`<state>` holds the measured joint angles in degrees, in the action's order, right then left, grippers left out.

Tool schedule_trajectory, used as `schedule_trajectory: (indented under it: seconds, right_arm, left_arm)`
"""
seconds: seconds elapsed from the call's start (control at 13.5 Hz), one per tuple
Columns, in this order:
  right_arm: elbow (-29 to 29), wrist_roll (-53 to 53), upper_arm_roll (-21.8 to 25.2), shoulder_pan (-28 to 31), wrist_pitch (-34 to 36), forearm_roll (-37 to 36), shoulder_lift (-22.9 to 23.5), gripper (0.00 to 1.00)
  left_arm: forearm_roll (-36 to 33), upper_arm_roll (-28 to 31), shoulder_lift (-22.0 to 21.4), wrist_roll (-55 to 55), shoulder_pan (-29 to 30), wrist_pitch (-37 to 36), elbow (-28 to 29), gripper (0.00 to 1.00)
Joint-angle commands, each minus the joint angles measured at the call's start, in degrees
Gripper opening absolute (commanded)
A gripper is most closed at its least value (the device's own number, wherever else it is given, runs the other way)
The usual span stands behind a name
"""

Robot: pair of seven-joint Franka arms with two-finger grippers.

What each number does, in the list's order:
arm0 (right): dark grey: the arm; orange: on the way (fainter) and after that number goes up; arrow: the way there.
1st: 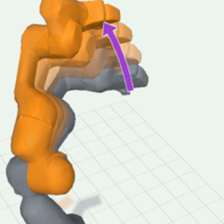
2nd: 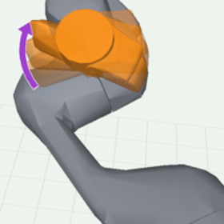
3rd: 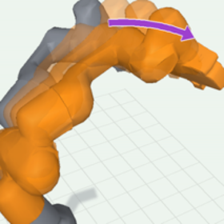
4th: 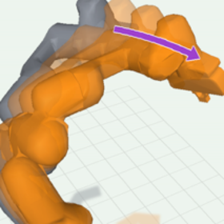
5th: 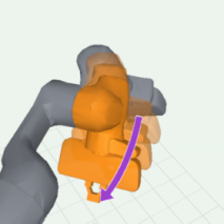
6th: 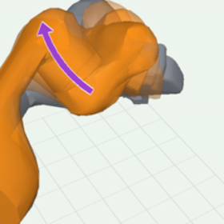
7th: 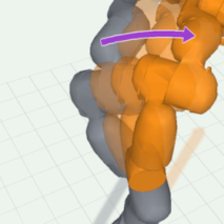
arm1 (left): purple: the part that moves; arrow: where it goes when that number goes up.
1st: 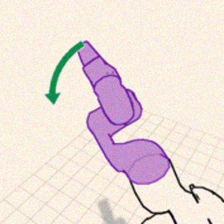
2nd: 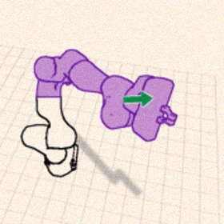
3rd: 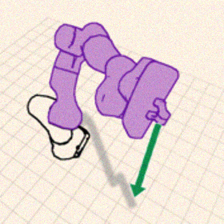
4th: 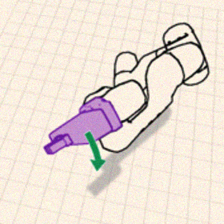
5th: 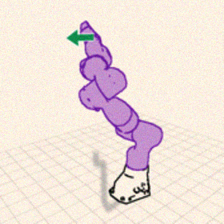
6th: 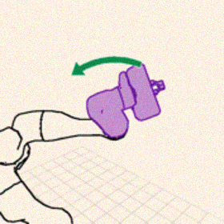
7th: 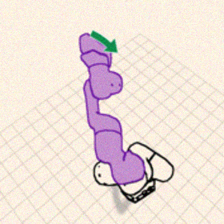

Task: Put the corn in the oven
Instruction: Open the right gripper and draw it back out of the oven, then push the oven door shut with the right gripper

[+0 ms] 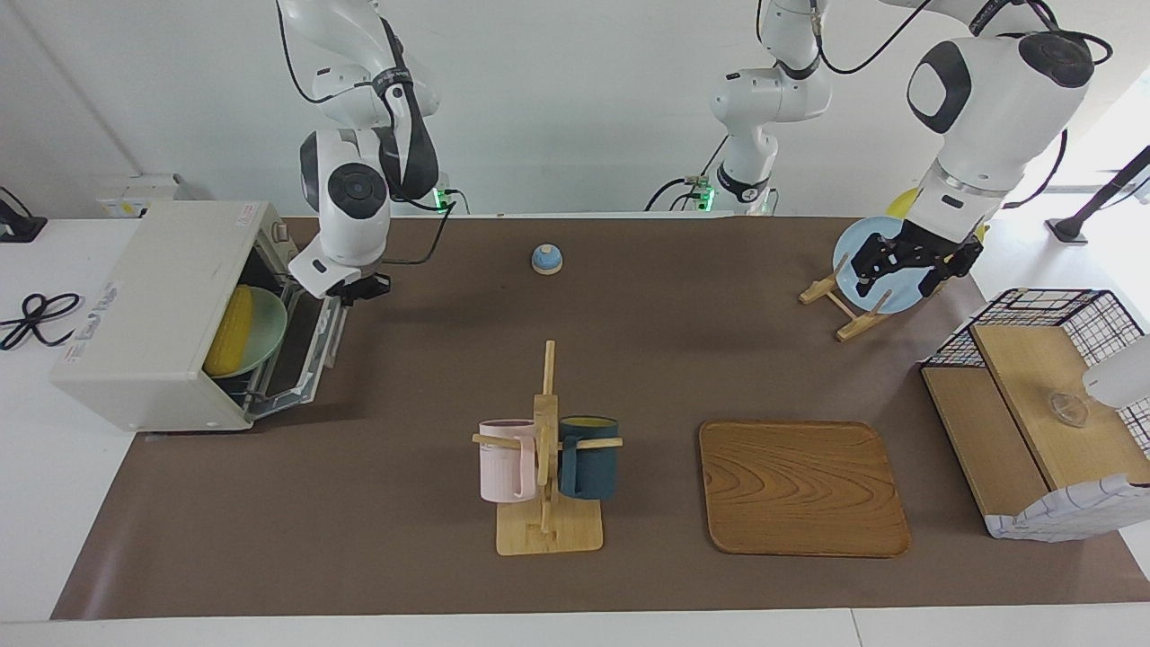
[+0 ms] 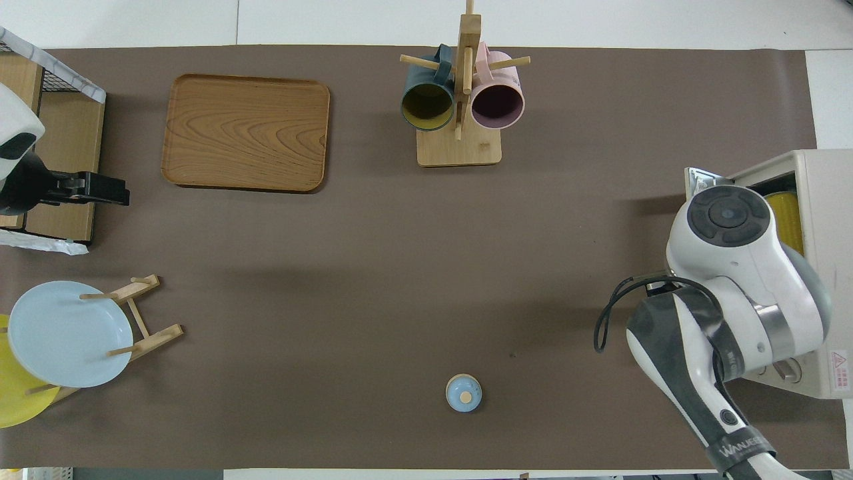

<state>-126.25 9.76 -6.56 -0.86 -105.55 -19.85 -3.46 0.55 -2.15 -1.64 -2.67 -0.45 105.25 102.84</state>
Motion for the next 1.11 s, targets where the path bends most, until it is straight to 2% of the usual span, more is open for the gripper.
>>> schedule_trajectory:
  seconds: [0.0, 0.3, 0.59, 0.89, 1.04]
  right_arm:
    - [4.1, -7.8, 1.2, 5.2, 1.4, -4.8, 0.4, 0.05]
    - [4.2, -19.4, 1.2, 12.2, 1.5, -4.1, -2.0, 0.06]
    - [4.3, -19.9, 1.0, 12.4, 1.7, -3.6, -2.9, 0.09]
    - [12.1, -19.6, 0.6, 11.8, 7.6, 4.2, -2.2, 0.10]
    - [16.1, -19.2, 0.6, 8.7, 12.3, 5.6, -1.8, 0.11]
  left_arm:
    - [-1.2, 0.0, -1.4, -0.3, -0.2, 0.7, 1.7, 1.00]
    - [-1.2, 0.0, -1.4, -0.3, -0.1, 0.9, 1.7, 1.00]
    - [-1.1, 0.0, -1.4, -0.3, 0.0, 0.8, 1.7, 1.00]
    - [-1.1, 0.1, -1.4, -0.1, 0.4, 1.1, 1.6, 1.00]
    - [-1.2, 0.1, -1.4, -0.1, 0.5, 0.5, 1.6, 1.00]
